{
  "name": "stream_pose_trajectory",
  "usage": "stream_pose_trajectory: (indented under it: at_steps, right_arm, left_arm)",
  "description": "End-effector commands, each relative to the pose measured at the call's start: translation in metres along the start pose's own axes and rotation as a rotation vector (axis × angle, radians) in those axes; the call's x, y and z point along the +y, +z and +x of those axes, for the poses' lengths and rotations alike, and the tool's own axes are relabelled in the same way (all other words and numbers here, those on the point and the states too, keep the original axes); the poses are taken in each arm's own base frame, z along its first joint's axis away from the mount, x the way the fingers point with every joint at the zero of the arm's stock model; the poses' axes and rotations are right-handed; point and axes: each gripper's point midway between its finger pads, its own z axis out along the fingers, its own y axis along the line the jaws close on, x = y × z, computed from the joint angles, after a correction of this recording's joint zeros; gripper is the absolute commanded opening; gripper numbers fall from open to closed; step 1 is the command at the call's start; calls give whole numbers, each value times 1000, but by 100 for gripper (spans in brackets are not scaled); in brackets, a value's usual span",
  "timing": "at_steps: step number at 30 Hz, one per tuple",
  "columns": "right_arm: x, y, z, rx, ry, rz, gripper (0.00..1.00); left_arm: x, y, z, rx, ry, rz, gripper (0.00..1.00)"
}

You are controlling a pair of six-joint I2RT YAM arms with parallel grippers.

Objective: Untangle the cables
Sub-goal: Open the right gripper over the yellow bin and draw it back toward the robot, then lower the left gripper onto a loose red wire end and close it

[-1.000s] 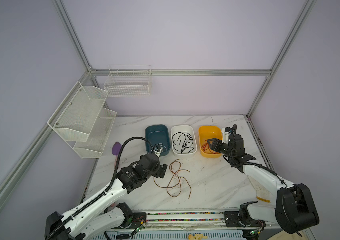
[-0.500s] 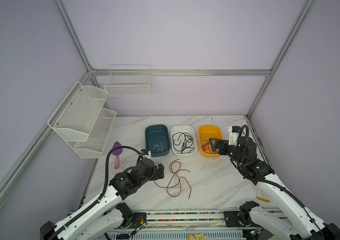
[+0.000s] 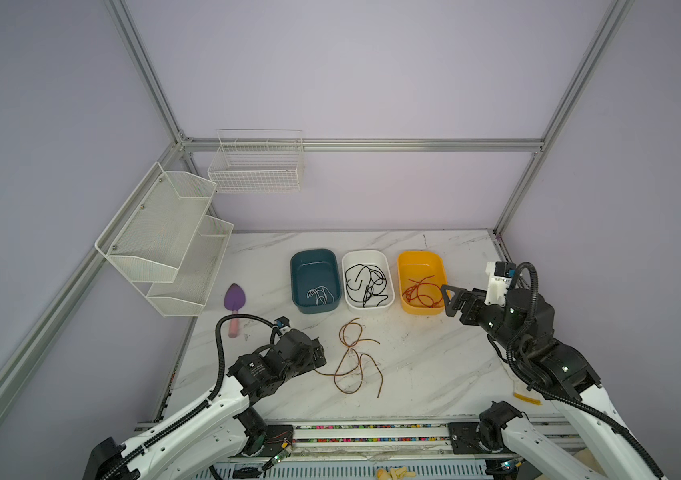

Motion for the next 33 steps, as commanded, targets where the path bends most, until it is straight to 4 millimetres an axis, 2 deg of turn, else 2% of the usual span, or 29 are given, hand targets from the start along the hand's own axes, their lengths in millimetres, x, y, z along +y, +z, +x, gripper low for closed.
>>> stream_pose_trajectory:
  at_steps: [1,9,23,29,33]
  right_arm:
    - [-13,-12,9,5,-57,46,98]
    - [-17,-16,11,-65,-35,20,98]
    - [-24,-27,10,-134,-15,21,98]
    - [-24,-27,10,-136,-13,18,98]
    - [-24,-27,10,-137,-13,18,98]
  left_arm:
    - [11,14,4,-8,-24,-44,100]
    - [12,29,4,-20,-27,-62,93]
    - [21,57,10,0,-24,-115,73]
    - [18,66,8,3,-21,-114,64]
    - [23,70,5,-4,-11,-148,58]
